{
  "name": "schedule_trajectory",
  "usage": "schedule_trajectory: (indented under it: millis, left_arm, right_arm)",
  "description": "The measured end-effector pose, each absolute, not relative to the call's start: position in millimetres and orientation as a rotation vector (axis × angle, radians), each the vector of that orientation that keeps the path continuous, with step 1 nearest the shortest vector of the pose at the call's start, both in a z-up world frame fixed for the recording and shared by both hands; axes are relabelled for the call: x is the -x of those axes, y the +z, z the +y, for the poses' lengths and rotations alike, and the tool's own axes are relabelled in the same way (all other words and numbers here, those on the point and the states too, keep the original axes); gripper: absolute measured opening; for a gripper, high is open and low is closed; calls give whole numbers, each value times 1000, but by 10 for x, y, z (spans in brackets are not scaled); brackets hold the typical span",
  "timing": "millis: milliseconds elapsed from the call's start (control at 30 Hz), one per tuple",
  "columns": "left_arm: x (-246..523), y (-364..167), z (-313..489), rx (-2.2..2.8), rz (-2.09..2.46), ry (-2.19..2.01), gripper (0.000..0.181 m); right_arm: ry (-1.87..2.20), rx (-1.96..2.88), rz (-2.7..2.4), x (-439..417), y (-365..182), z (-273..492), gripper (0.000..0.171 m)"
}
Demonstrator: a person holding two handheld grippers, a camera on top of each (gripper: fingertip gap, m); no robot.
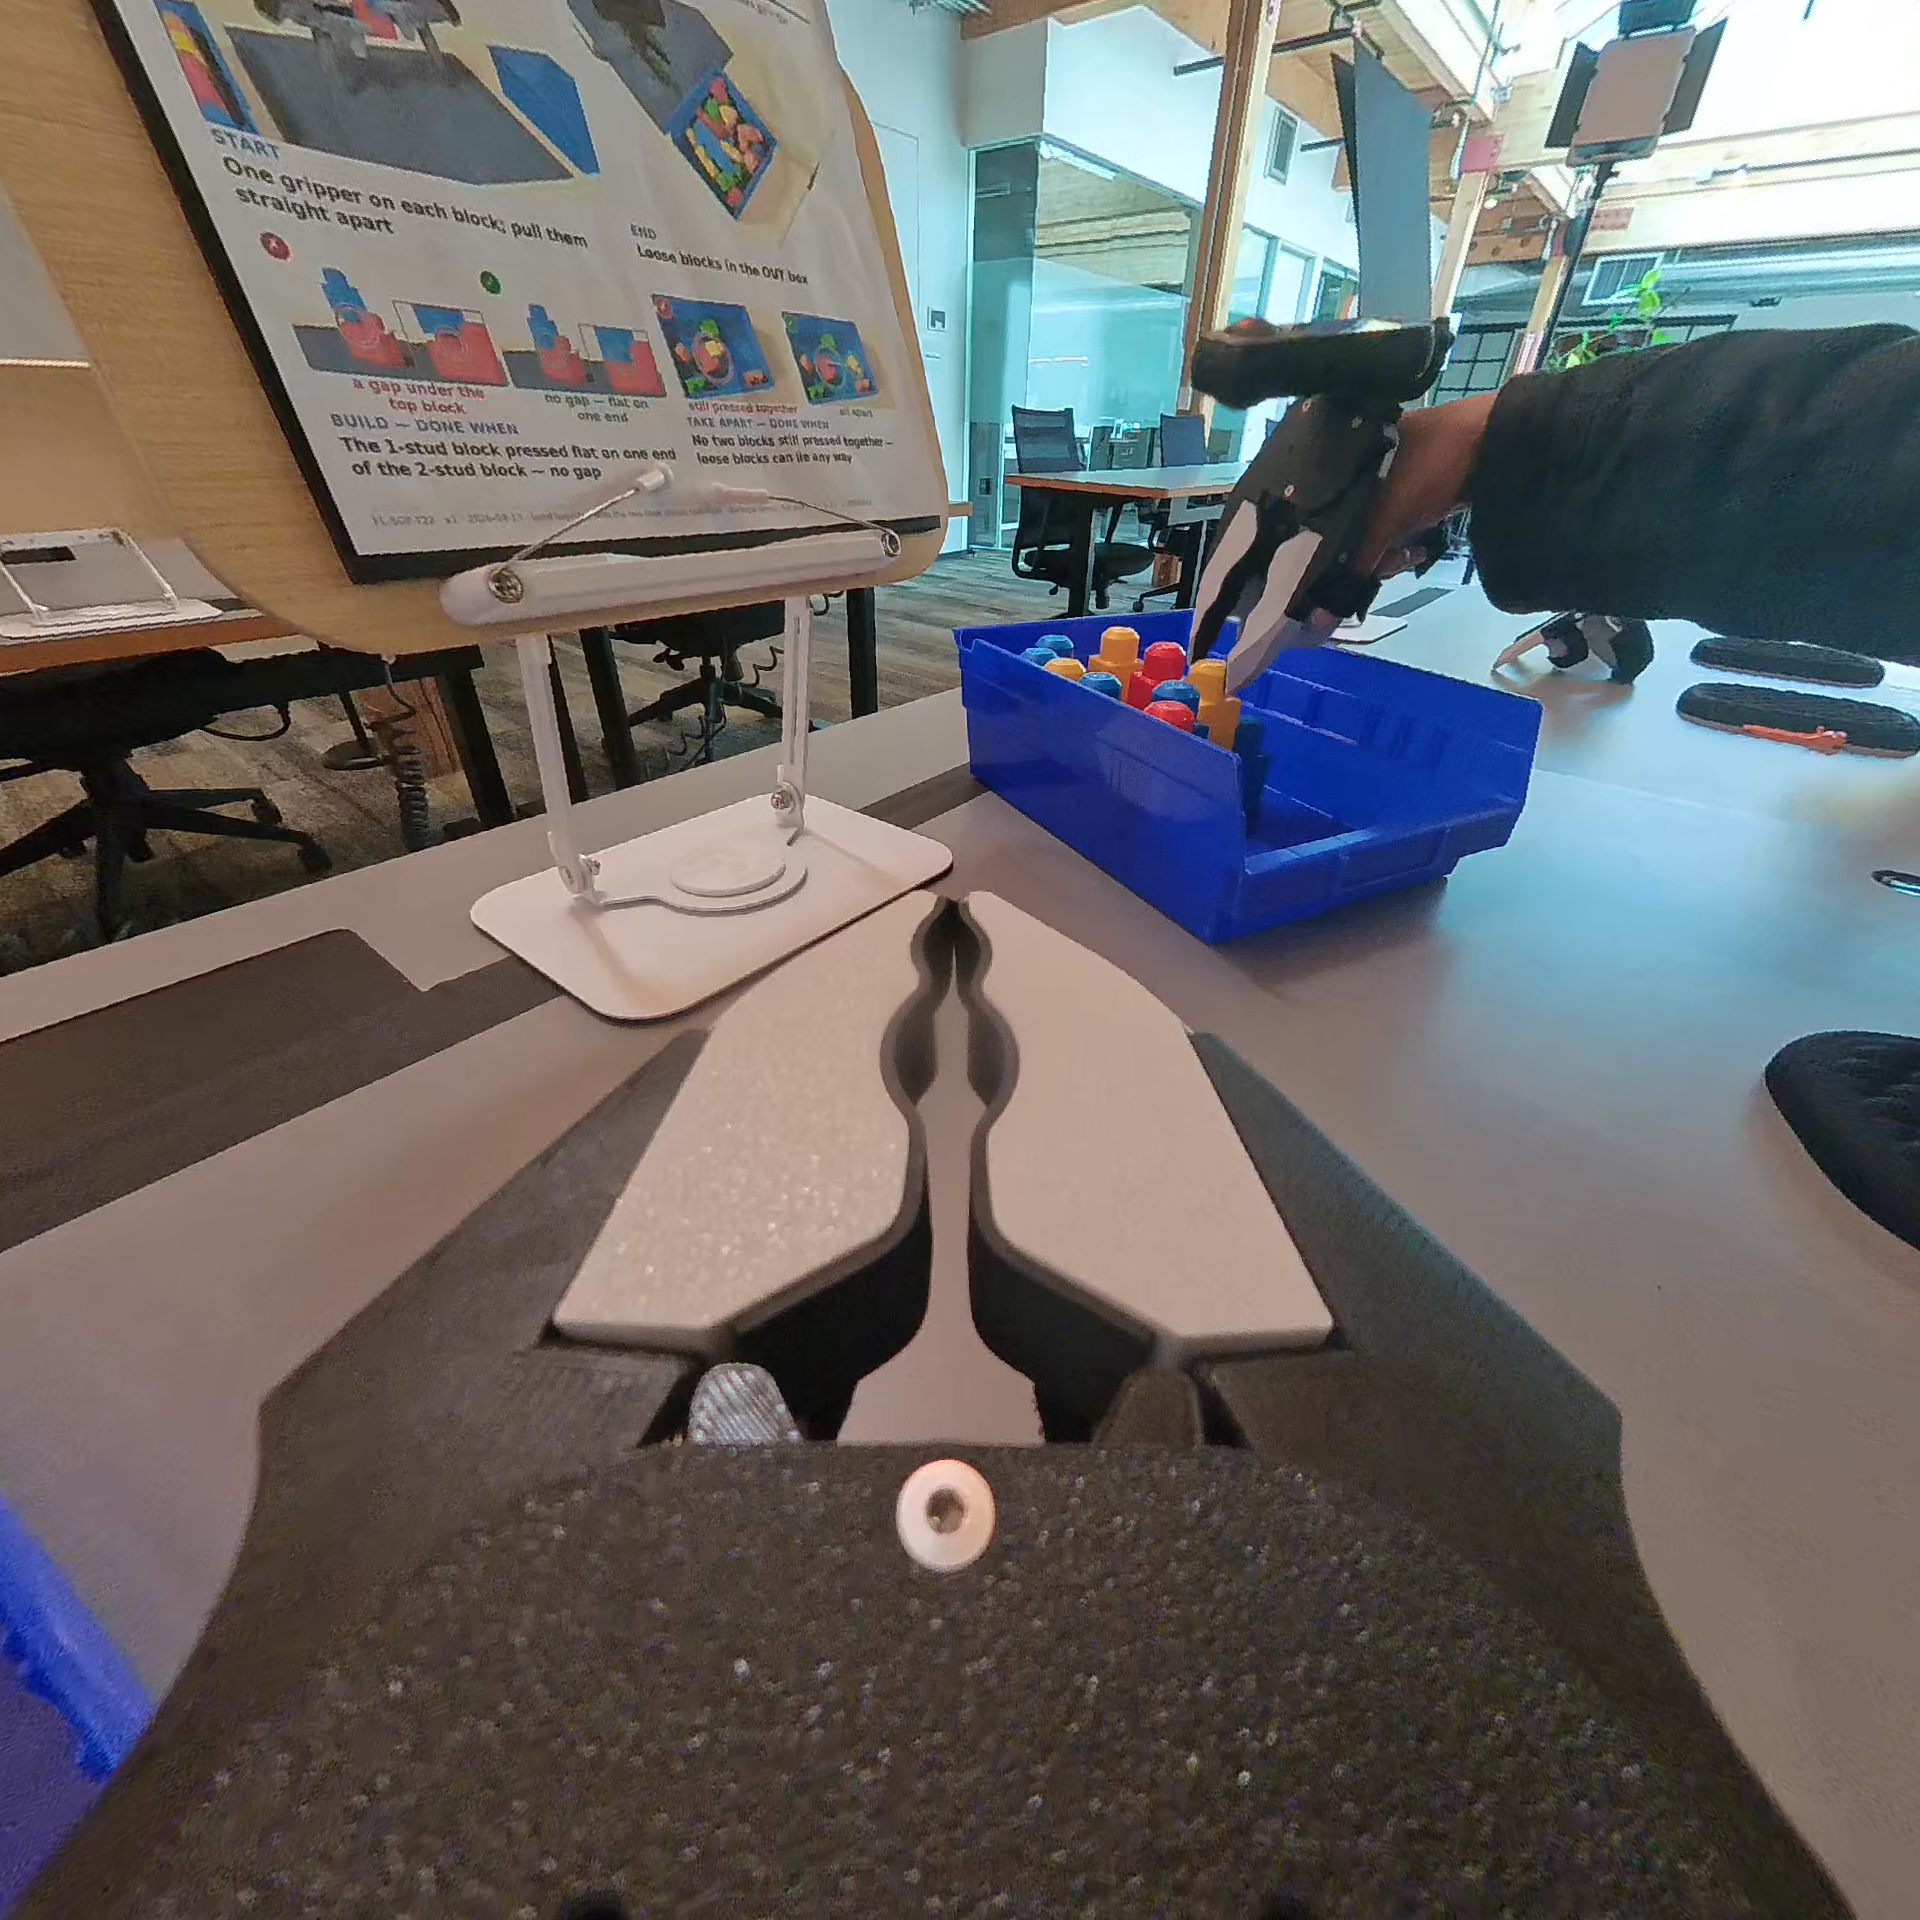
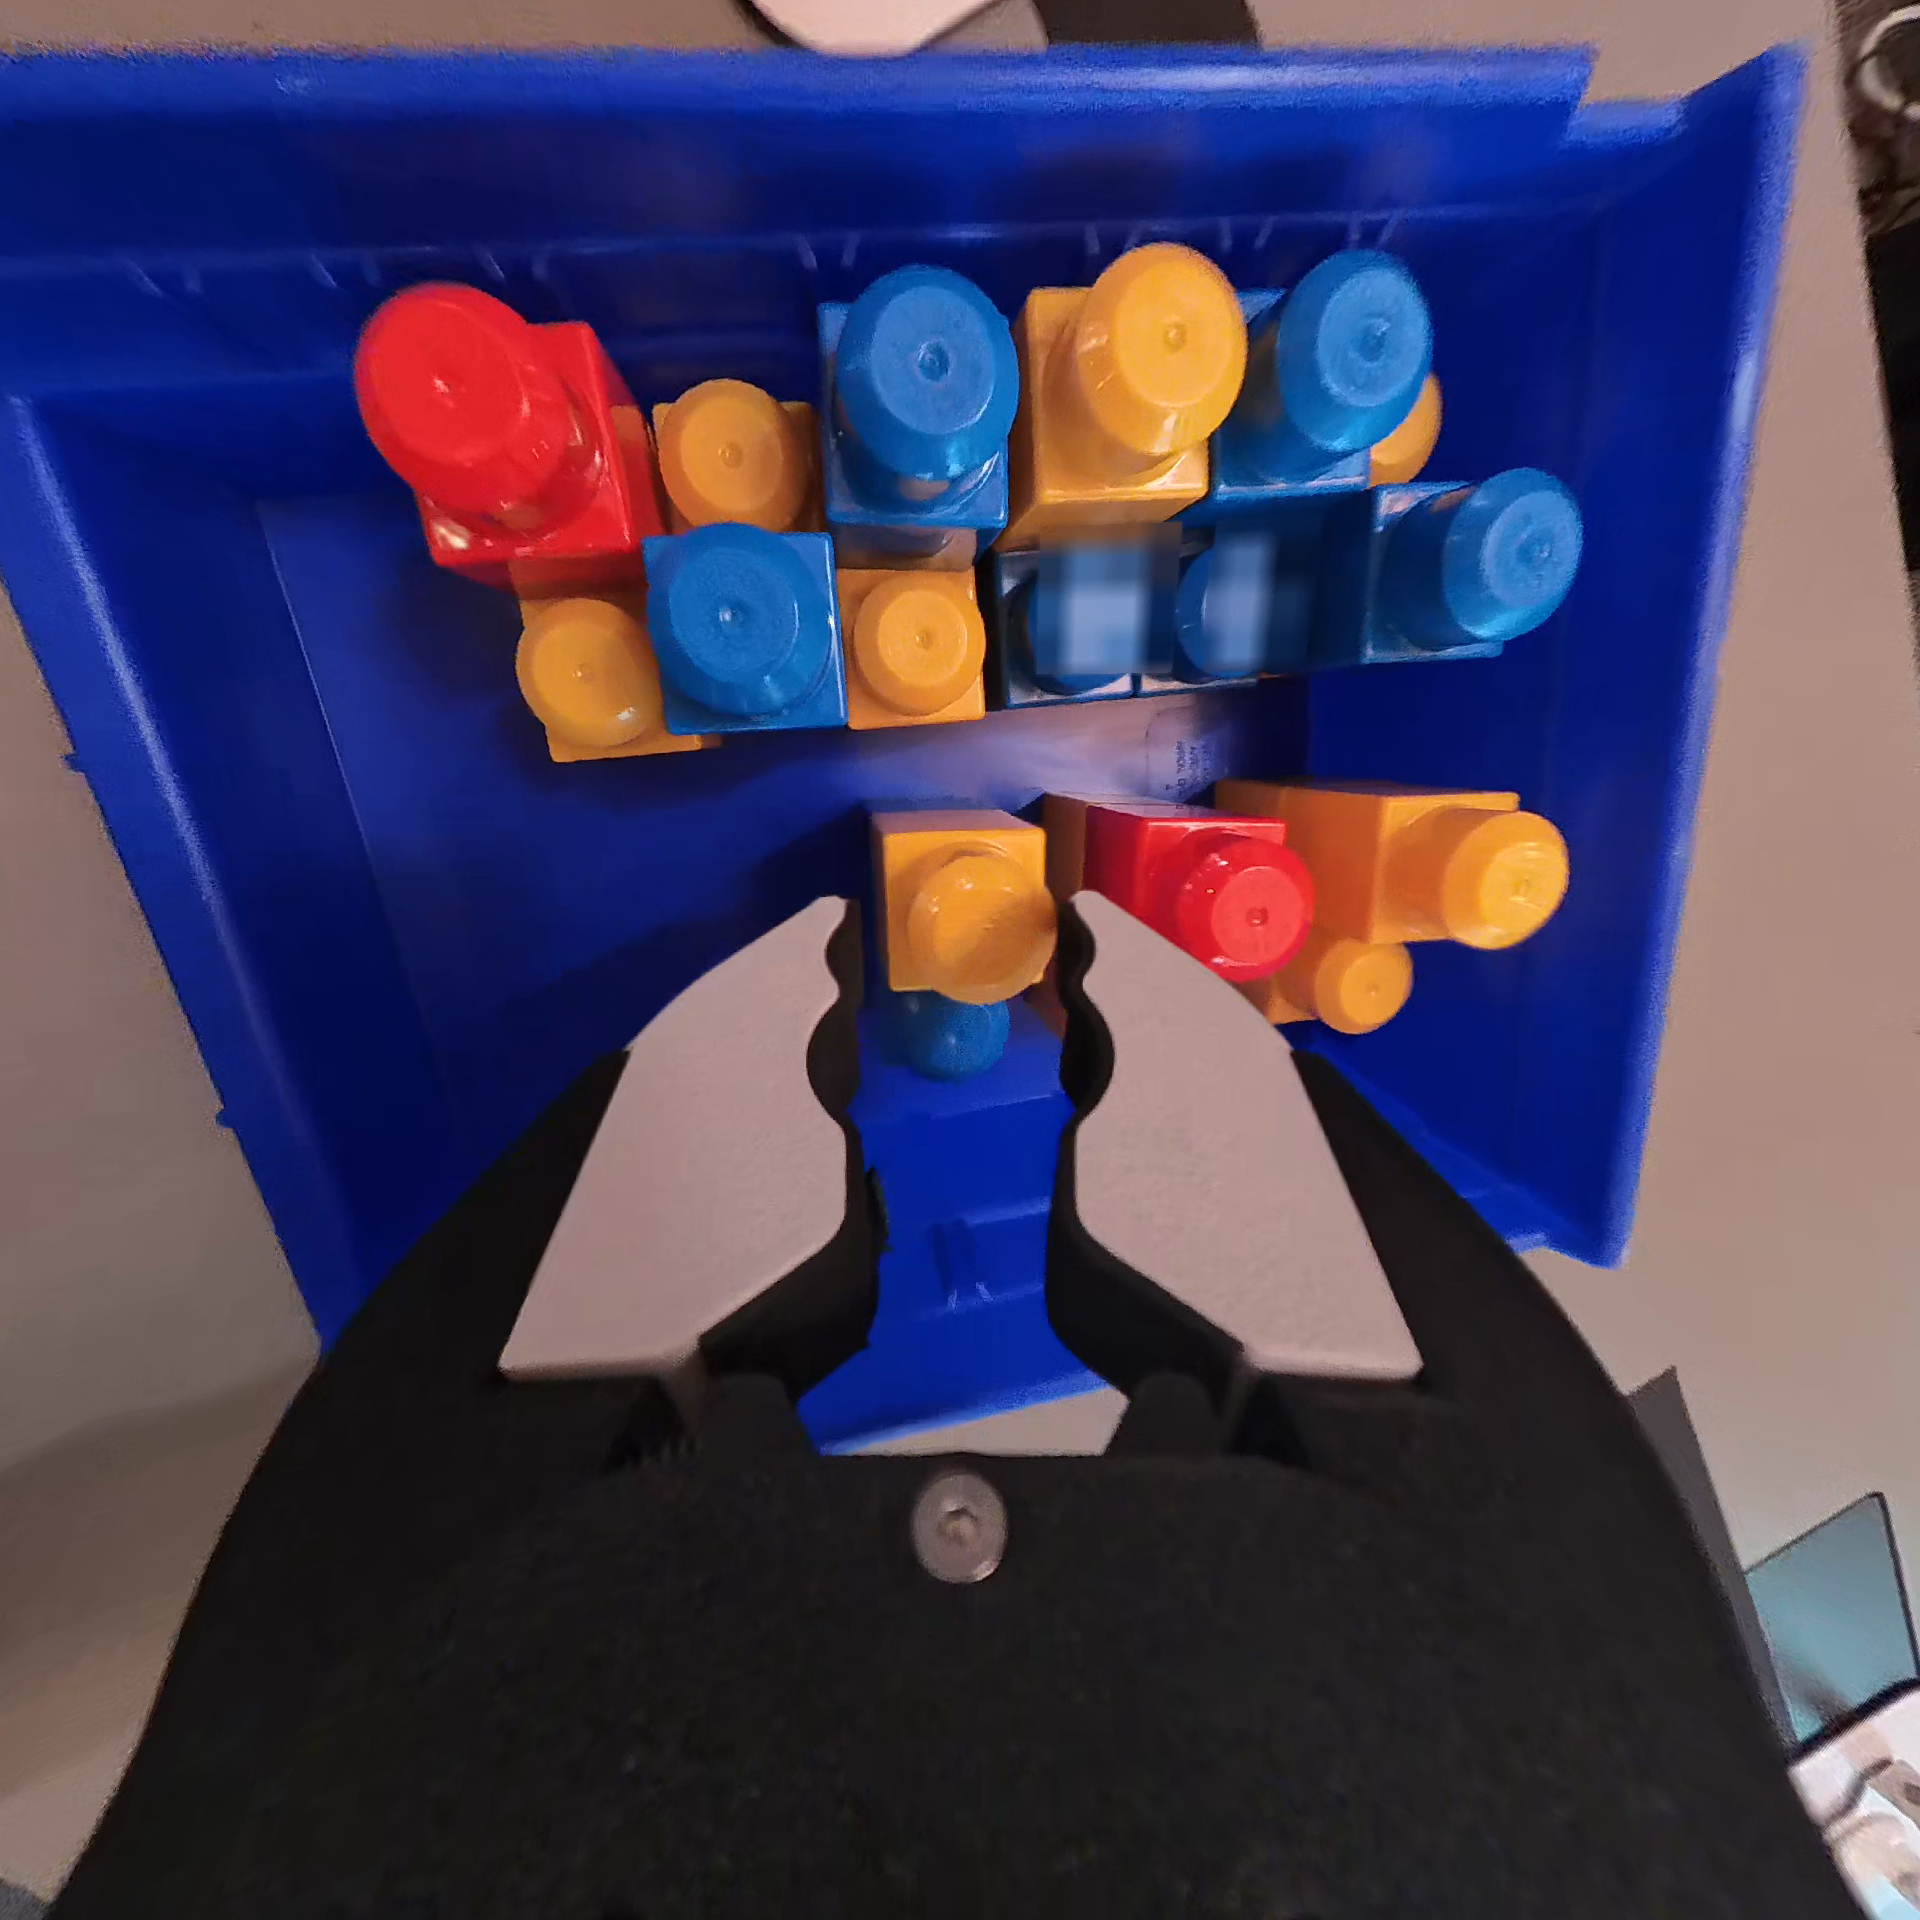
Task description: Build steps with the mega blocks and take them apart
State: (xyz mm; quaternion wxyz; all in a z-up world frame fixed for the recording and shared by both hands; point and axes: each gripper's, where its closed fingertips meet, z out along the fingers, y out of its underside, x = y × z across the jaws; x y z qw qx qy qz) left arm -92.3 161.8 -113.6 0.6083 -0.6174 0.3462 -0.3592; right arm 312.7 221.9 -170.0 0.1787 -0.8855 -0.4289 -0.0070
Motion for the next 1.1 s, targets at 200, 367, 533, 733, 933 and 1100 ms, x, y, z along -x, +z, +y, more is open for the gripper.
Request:
schedule_trajectory:
  millis: [200,367,533,733,933,1100]
  left_arm:
    - [933,-1122,1620,1423,792,-829,0]
    - [946,-1106,1620,1419,783,-825,0]
    - [959,-1109,1626,1419,780,-814,0]
    - [1044,-985,1649,1397,738,-804,0]
    - [1545,-518,1828,1392,609,-676,0]
    - [2196,-423,2159,1542,639,-466,8]
  right_arm:
    - [64,2171,-1033,-2629,-880,2315,38]
    - [320,1782,-743,-1797,-129,2146,31]
    - [572,1570,-500,-1066,-127,1799,27]
    - [749,1448,-372,-585,-755,1611,18]
    - [705,1472,-440,-527,-955,1623,15]
    - [709,1456,-437,-594,-905,1593,15]
